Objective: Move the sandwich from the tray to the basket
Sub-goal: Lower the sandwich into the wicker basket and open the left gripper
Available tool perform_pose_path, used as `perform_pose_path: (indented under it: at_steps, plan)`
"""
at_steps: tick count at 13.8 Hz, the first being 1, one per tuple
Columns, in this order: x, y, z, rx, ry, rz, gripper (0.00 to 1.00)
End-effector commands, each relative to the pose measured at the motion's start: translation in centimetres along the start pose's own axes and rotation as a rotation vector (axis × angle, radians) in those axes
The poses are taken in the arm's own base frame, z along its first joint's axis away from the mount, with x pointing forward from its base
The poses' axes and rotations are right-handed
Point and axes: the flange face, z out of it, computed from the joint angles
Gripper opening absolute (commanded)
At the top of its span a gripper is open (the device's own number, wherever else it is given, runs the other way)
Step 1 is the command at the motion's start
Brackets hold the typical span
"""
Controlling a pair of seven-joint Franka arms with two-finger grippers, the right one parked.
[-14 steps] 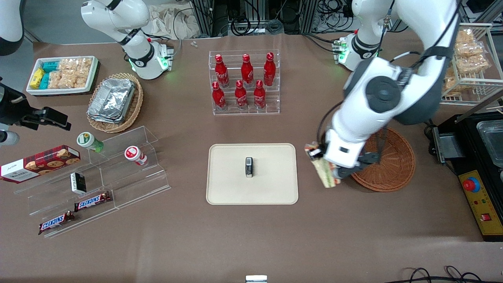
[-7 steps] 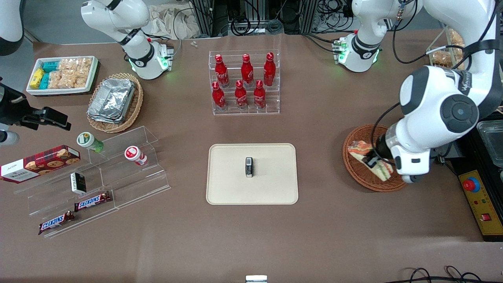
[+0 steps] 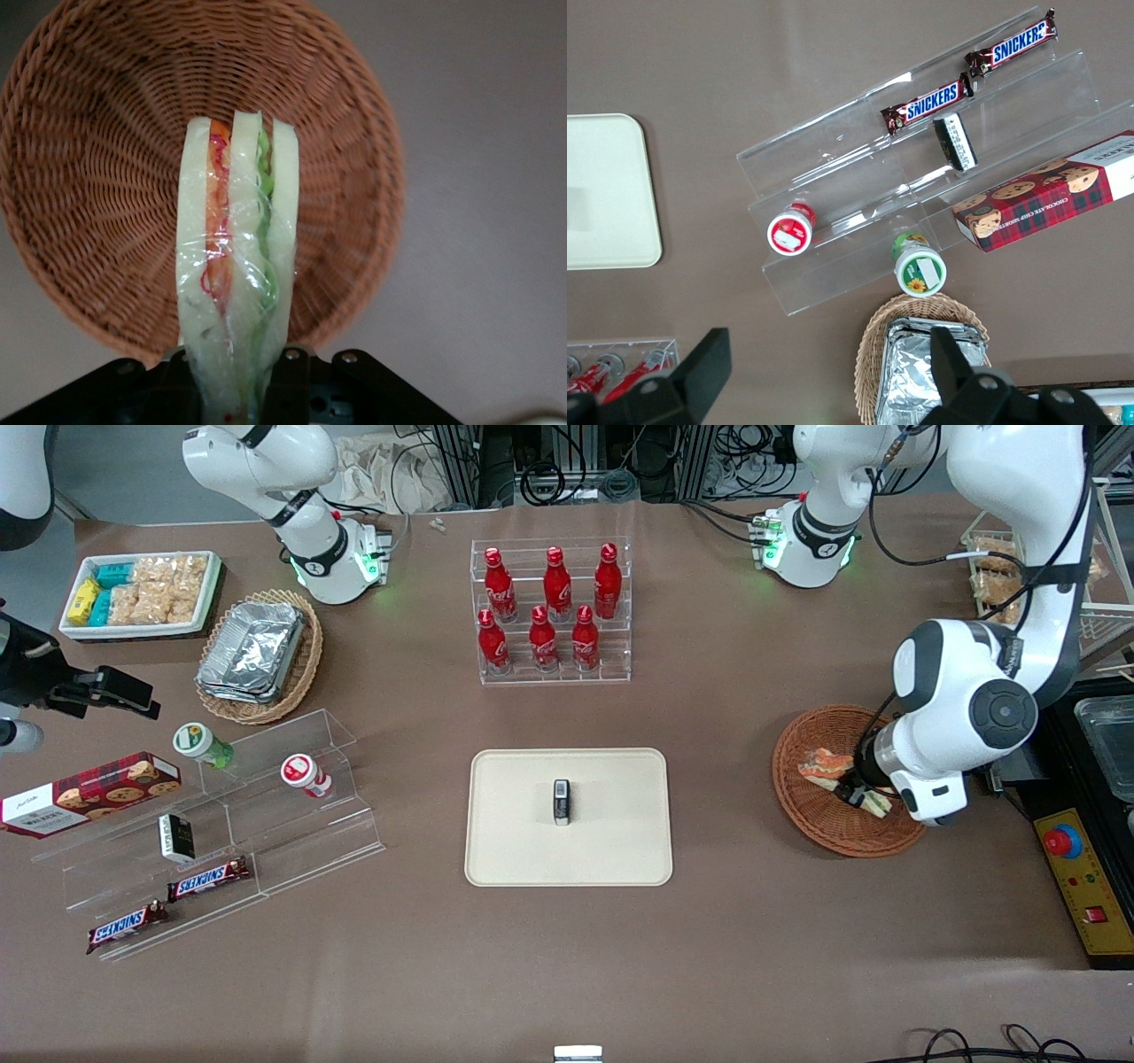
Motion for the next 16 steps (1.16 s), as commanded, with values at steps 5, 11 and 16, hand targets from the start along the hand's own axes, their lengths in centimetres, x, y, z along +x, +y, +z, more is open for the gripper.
perform_pose_path:
  at_steps: [5, 11, 16]
  plan:
    - [3.6, -3.9, 5.6, -0.024, 0.031, 0.121, 0.0]
    - [3.5, -4.4, 7.6, -0.019, -0.03, 0.163, 0.0]
    - [3.4, -4.1, 6.4, -0.034, -0.029, 0.169, 1.0]
